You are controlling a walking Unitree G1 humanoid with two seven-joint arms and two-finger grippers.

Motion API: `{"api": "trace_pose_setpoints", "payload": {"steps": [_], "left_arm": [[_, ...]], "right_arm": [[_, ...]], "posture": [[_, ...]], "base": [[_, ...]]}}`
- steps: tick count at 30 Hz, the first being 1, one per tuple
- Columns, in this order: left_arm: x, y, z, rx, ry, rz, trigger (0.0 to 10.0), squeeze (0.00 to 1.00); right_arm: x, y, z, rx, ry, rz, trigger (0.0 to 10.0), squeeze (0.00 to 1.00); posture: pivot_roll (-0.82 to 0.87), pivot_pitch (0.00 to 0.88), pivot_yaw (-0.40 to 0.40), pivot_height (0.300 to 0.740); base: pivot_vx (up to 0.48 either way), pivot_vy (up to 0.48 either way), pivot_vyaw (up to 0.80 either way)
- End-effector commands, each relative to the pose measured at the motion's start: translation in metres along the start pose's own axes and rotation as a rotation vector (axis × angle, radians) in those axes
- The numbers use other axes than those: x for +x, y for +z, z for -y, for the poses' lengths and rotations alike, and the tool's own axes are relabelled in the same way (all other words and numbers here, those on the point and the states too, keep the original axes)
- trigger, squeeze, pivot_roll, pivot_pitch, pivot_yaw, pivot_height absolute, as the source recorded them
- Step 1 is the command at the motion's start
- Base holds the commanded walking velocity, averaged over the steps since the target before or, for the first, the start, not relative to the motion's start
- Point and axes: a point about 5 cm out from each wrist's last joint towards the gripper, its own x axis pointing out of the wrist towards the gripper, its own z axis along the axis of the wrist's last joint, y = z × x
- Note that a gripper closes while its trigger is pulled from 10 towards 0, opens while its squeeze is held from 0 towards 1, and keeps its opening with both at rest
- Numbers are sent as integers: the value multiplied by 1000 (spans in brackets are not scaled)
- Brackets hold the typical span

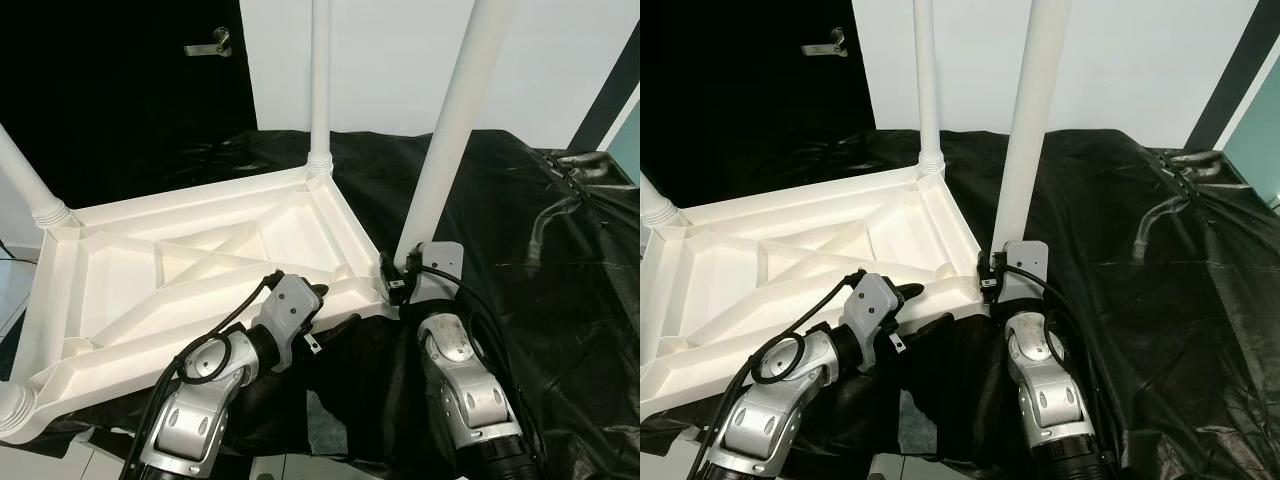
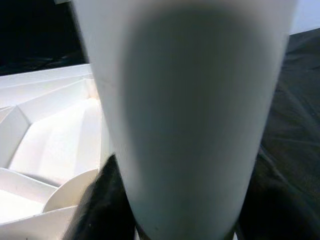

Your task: Building children table

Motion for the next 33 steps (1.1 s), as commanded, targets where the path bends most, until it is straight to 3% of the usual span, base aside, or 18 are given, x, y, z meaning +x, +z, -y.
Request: {"api": "trace_pose_setpoints", "payload": {"steps": [1, 7, 10, 14, 15, 23, 29, 33], "left_arm": [[1, 3, 0, -1, 28, 7, 10000, 0], [1, 3, 1, -3, 26, 7, 10000, 0], [1, 3, 2, -6, 25, 7, 10000, 0], [0, 2, 2, -7, 24, 6, 10000, 0], [0, 2, 2, -8, 23, 5, 10000, 0], [2, 0, 4, -8, -5, 1, 10000, 0], [7, 2, 5, 0, -26, 6, 10000, 0], [8, 3, 5, 2, -28, 8, 10000, 0]], "right_arm": [[-3, -6, 2, 5, -1, -33, 10000, 1000], [-7, -5, 10, -5, 69, -13, 10000, 1000], [-13, -5, 22, -28, 183, -2, 10000, 1000], [-15, -6, 28, -36, 236, -5, 10000, 1000], [-13, -6, 35, -40, 277, -8, 10000, 0], [8, -1, 53, -147, 466, -22, 10000, 0], [22, -2, 44, -181, 649, -54, 10000, 0], [23, -3, 41, -220, 682, -53, 10000, 0]], "posture": [[61, 0, -2, 740], [59, 0, -5, 740], [59, 0, -8, 740], [57, 0, -7, 740], [56, 0, -7, 740], [32, 0, 6, 740], [31, 0, 5, 740], [34, 0, 5, 740]], "base": [[0, 0, 0], [0, 0, 0], [0, 0, 0], [0, 0, 0], [0, 0, 0], [0, 0, 0], [0, 0, 0], [0, 0, 0]]}}
